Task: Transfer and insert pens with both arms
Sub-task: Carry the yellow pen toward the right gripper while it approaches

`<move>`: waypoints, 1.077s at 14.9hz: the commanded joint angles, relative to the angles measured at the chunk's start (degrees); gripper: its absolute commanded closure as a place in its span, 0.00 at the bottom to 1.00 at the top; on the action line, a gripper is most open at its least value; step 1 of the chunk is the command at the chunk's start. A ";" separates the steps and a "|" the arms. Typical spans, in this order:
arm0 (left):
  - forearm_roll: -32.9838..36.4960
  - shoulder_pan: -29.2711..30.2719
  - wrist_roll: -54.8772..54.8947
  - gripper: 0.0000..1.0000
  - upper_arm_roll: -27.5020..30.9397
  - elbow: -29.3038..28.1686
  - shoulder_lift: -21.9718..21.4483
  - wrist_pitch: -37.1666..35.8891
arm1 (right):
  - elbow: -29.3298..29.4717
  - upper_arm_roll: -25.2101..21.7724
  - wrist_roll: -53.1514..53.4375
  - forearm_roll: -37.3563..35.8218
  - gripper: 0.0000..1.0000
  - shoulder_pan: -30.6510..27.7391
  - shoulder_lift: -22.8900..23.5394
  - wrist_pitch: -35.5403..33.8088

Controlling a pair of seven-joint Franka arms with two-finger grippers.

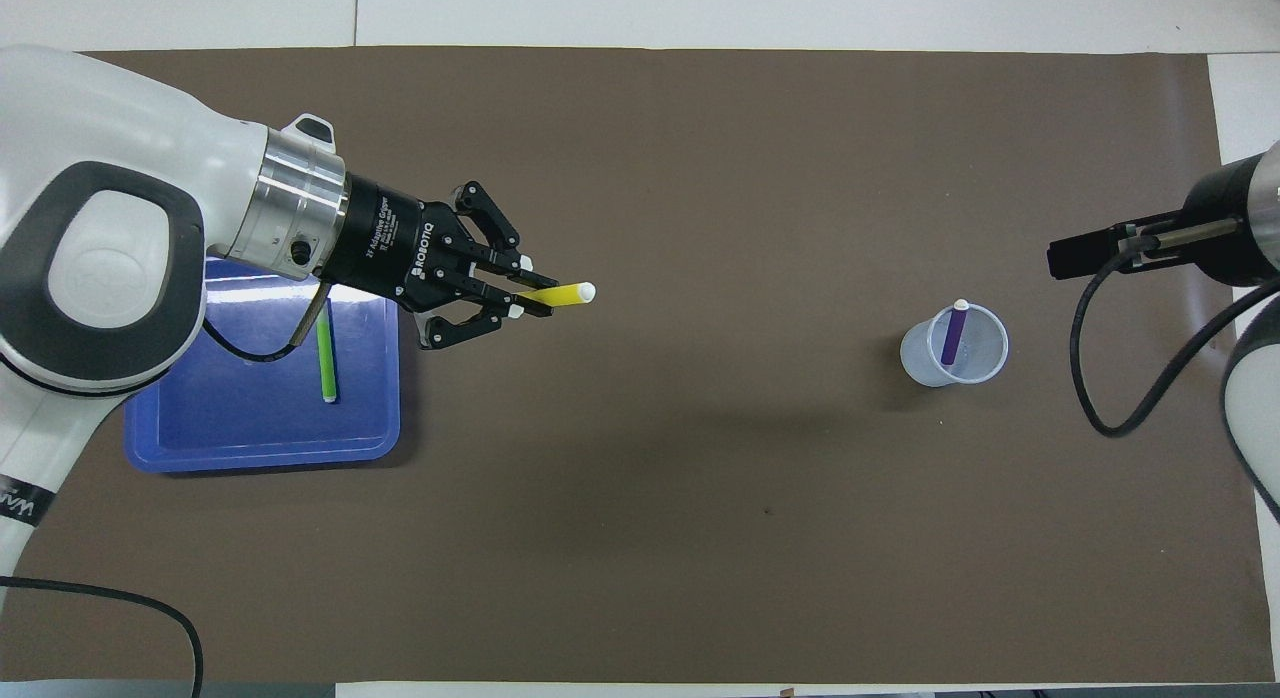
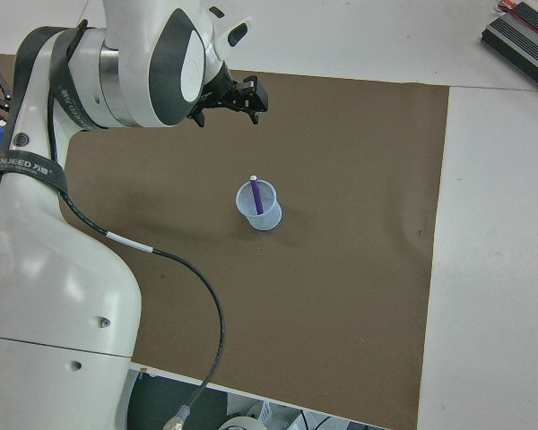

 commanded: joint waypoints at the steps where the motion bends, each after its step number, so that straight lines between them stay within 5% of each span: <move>1: -8.61 -0.23 -1.11 1.00 -1.17 -5.76 -3.66 4.67 | 2.64 -1.58 1.62 0.85 0.00 1.88 0.94 -2.18; 6: -20.58 -8.04 -1.20 1.00 -1.44 -13.06 -7.18 19.34 | 3.00 -1.68 9.61 13.40 0.00 4.51 1.03 -1.76; 16: -29.64 -16.23 -1.20 1.00 -1.44 -15.88 -8.33 32.63 | 0.45 3.40 15.07 28.10 0.00 6.28 0.59 3.26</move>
